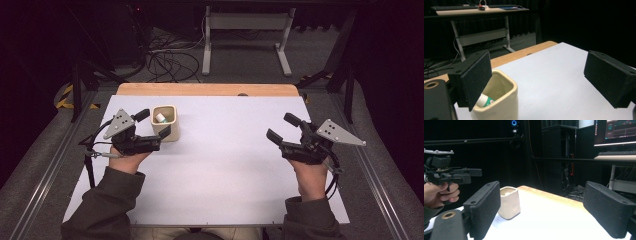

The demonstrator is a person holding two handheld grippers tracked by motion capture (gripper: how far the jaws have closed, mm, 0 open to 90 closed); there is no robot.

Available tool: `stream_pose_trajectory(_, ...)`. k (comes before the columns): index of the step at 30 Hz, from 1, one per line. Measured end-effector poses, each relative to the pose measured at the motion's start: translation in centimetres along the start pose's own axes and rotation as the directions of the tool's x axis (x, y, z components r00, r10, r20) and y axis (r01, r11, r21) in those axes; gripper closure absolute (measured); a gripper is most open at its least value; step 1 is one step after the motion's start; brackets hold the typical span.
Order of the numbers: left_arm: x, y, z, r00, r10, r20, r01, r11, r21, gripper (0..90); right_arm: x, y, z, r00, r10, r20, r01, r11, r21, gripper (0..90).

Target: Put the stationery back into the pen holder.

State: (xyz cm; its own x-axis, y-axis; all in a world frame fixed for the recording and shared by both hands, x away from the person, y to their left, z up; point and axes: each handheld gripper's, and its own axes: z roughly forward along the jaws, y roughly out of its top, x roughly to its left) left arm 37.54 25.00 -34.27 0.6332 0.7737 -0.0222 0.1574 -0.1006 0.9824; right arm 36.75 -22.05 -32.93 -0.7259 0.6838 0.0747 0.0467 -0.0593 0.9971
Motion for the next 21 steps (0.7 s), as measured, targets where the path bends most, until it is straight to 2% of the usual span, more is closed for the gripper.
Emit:
stream_pose_trajectory(11, -0.2, -0.3, -1.4, 1.0, 0.001, 0.003, -0.001, 0.9998, -0.018, 8.4, 0.0, 0.1, -0.2, 1.0, 0.002, 0.003, -0.002, 1.0, -0.005, 15.1)
stream_pose_trajectory(21, -0.3, -0.5, -2.9, 0.9998, 0.019, 0.004, -0.019, 0.999, -0.04, 6.0, -0.2, 0.1, -0.7, 0.9999, 0.002, 0.012, -0.001, 1.0, -0.011, 14.7)
